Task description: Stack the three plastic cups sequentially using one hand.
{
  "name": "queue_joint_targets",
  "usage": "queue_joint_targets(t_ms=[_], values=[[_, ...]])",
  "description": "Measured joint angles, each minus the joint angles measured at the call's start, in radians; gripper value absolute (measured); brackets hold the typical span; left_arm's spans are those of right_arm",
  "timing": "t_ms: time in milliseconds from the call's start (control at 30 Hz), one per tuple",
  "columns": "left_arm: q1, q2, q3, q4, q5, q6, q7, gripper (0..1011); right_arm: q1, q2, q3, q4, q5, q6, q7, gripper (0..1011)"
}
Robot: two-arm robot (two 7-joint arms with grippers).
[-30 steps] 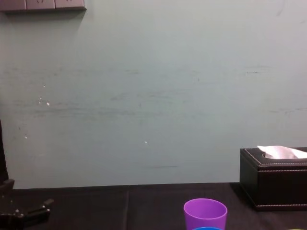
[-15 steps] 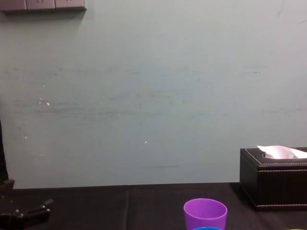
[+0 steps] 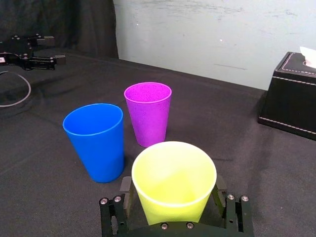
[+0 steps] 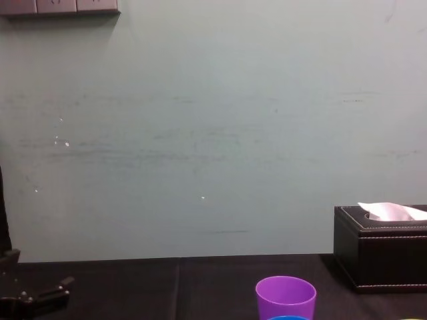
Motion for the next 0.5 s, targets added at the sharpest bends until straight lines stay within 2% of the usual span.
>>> queue_joint_targets(t_ms=[500], values=[[0.0, 0.0, 0.0, 0.0, 0.0, 0.0, 0.0, 1011, -0.003, 0.004, 0.0, -0.003, 0.003, -0.002, 0.0, 980]])
